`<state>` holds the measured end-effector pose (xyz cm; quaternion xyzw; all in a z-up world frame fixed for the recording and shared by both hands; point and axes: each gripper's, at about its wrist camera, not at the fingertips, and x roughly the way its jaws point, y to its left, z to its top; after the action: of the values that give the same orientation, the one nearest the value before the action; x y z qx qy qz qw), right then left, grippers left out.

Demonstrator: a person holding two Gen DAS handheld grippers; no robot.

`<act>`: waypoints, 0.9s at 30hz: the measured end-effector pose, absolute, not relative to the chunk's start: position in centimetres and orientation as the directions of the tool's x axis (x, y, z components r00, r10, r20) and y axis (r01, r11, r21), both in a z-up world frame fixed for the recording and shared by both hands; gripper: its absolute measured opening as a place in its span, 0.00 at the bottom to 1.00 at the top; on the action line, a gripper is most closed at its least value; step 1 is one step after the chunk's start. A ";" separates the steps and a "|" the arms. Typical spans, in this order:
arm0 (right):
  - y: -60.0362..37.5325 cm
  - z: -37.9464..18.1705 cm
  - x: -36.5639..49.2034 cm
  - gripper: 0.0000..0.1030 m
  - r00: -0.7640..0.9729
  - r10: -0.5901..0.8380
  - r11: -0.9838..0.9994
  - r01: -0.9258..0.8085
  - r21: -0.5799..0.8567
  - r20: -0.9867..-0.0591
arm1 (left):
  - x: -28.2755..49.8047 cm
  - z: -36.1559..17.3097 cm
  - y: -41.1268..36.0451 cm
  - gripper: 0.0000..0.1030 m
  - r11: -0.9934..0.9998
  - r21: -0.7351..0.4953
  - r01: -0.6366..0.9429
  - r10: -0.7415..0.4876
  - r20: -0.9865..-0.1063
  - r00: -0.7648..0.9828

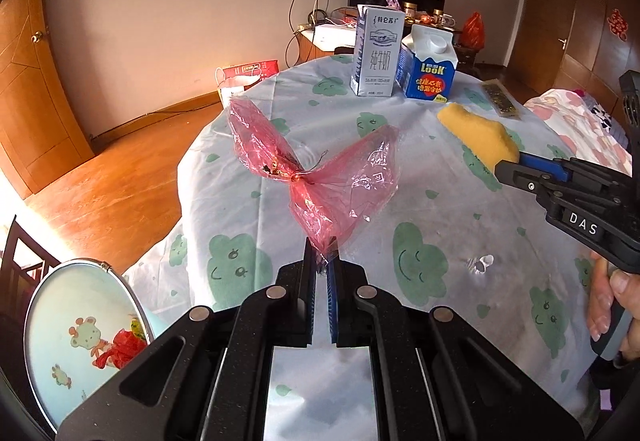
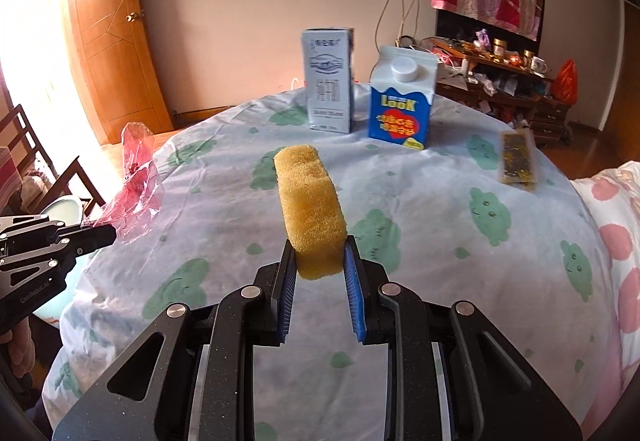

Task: Collect trash
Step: 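Carry the pink bag and yellow sponge over the light-blue bin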

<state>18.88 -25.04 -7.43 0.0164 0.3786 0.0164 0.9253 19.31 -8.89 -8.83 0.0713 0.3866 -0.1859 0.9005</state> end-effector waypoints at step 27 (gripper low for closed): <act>-15.8 -7.1 19.1 0.23 0.702 0.139 0.983 -0.181 0.014 -0.698 | 16.6 -8.3 -1.1 0.04 0.962 -0.028 0.270 -0.212 -0.699 0.683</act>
<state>19.11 -15.84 -7.14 -0.0279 0.3759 0.0869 0.9222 16.60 -1.08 -8.27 0.0384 0.3755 -0.1316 0.9166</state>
